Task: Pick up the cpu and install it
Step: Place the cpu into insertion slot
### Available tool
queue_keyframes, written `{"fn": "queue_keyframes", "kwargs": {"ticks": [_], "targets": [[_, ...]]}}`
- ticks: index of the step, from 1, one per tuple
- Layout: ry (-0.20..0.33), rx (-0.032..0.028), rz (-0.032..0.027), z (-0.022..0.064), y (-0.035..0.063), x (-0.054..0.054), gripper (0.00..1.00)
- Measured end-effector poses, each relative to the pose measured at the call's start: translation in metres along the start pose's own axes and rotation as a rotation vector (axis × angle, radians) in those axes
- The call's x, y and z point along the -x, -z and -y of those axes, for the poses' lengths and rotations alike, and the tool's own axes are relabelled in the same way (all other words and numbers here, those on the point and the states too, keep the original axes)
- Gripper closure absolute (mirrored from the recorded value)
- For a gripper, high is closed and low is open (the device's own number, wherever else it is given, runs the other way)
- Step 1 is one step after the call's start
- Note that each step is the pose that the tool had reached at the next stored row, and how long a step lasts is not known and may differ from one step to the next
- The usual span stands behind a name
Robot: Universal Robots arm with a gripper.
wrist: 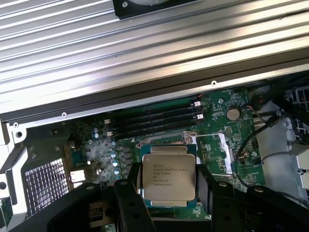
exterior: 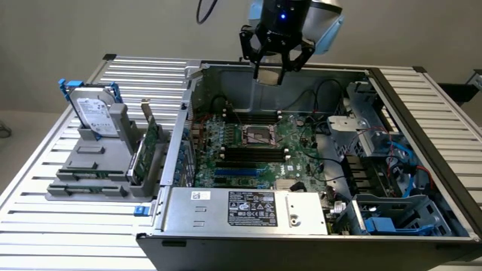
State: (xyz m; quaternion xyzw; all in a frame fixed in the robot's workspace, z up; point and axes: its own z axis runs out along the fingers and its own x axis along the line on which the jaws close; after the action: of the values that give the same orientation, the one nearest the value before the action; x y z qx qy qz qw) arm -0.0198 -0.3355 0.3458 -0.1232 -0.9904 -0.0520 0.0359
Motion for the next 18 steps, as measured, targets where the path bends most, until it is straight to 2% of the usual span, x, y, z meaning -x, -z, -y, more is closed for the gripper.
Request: {"fn": "queue_keyframes", "kwargs": {"ticks": [8,18], "targets": [[-0.144,0.0173,0.0126,0.0011,-0.0121,0.001,0.45],[-0.325,0.0328,0.03,0.0027,-0.0281,0.002,0.45]]}}
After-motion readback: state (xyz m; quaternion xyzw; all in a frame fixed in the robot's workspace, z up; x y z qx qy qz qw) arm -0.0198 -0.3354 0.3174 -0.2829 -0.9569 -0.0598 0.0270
